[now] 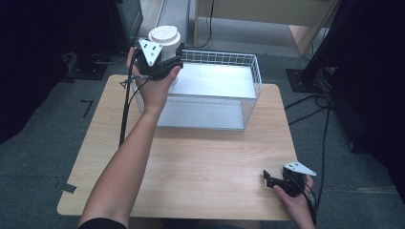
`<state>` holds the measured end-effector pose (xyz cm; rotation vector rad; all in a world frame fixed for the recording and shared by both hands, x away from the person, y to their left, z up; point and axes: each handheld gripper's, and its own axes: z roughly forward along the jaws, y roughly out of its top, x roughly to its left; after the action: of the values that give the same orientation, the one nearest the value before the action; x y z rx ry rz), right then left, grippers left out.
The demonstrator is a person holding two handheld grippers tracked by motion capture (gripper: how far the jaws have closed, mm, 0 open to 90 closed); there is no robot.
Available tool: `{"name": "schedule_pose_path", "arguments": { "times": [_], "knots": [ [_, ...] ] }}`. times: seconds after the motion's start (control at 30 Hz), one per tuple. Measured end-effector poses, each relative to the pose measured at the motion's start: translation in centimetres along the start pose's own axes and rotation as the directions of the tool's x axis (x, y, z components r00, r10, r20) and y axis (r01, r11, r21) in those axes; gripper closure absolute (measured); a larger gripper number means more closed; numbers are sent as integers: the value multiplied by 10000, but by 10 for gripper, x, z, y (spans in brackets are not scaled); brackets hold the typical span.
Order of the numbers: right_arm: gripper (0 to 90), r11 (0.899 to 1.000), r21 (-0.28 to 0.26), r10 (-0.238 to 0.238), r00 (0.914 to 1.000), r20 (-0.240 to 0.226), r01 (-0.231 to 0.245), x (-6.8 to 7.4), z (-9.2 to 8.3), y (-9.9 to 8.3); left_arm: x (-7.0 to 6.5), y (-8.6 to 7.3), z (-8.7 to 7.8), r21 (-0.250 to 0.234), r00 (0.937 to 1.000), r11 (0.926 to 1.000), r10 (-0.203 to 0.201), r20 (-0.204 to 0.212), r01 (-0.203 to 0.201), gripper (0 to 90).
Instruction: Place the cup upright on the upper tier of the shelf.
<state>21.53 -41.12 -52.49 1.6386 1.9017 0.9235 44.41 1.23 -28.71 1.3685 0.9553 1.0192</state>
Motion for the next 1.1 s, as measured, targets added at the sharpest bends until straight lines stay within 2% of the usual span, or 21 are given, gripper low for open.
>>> {"name": "schedule_pose_path", "arguments": {
  "times": [0.1,0.17,0.3,0.47,0.63,0.93,1.07,1.1],
  "knots": [
    [127,10000,2,4,10000,-1,-4,0,0,0,1,0,-2,109,9999,9998,138,5,-139,75],
    [127,10000,13,-24,10000,23,24,0,0,0,1,1,-3,220,9998,9996,186,13,-186,32],
    [127,10000,23,-41,10000,47,40,1,0,0,0,-1,-7,356,9995,9990,281,163,-287,30],
    [127,10000,22,-74,10000,52,74,1,0,0,-2,-8,-17,415,9989,9980,463,91,-466,25],
    [127,10000,34,-73,10000,66,73,1,0,0,-2,-17,-29,441,9998,9990,81,172,-89,0],
    [127,9999,73,-136,9999,90,136,1,0,0,-4,-29,-52,367,9991,9991,187,379,-201,0],
    [127,9999,78,-152,9998,104,151,1,0,0,-3,-33,-61,382,9983,9993,-17,575,-5,0],
    [127,9998,68,-182,9998,118,181,1,1,0,-3,-36,-68,300,9982,9995,-119,595,101,0]
  ]
}}
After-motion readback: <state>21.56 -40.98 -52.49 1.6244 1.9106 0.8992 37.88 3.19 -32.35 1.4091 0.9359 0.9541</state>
